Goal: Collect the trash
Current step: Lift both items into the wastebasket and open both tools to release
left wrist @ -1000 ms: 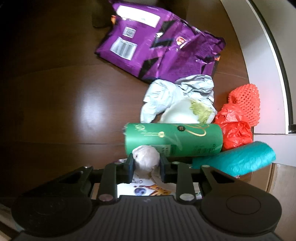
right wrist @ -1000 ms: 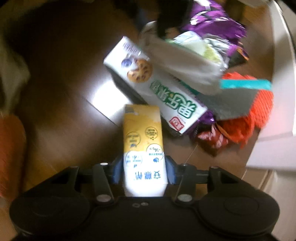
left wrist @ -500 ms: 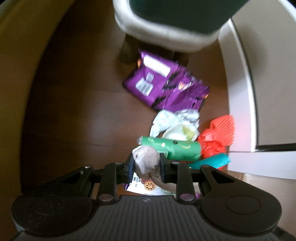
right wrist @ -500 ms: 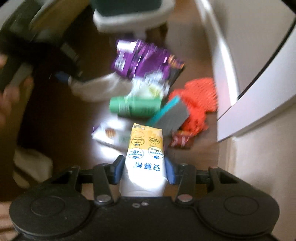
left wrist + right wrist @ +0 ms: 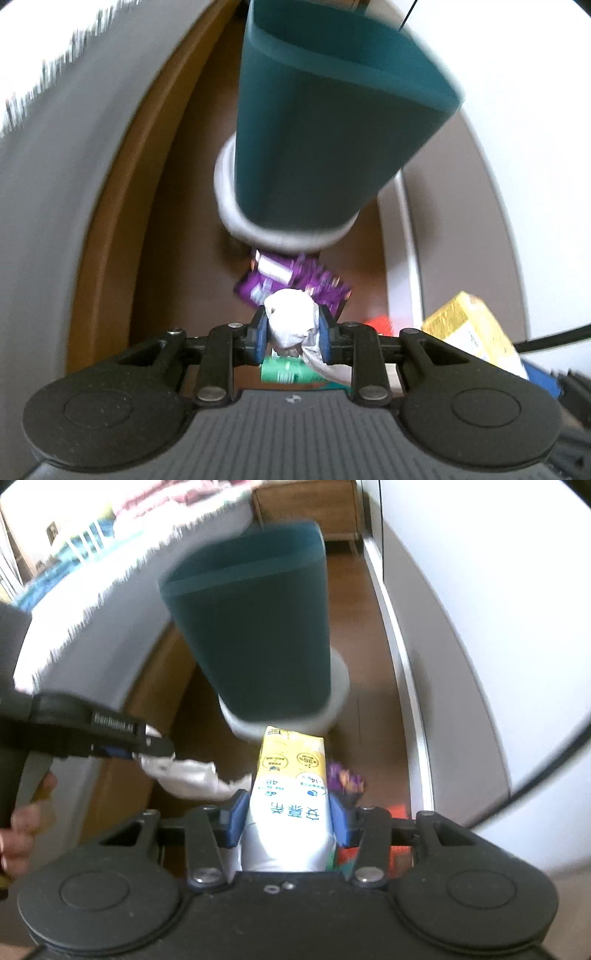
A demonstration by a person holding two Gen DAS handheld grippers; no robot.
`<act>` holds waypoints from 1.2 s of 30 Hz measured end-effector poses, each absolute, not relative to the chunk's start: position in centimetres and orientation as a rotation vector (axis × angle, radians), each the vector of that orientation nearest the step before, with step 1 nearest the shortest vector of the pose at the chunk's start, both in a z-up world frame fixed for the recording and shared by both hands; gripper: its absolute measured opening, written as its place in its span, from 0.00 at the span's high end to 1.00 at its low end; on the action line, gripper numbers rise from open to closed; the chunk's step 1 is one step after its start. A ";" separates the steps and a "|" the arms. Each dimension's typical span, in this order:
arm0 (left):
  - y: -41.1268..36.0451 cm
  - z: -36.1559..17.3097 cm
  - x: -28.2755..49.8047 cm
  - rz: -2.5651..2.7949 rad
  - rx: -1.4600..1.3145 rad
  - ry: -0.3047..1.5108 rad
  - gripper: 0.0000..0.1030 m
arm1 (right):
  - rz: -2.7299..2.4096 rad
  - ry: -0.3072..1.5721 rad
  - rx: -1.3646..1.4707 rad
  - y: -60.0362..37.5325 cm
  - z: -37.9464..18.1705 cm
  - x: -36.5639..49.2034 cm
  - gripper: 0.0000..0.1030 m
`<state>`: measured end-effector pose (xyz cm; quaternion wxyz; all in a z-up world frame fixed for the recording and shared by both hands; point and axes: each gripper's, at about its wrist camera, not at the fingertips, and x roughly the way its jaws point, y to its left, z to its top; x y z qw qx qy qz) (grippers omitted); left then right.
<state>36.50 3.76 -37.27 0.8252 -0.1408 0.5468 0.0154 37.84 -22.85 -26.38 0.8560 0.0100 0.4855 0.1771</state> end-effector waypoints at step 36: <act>3.8 -32.8 56.5 0.075 -0.032 1.089 0.75 | 0.403 0.976 -0.287 -12.6 -25.2 57.9 0.55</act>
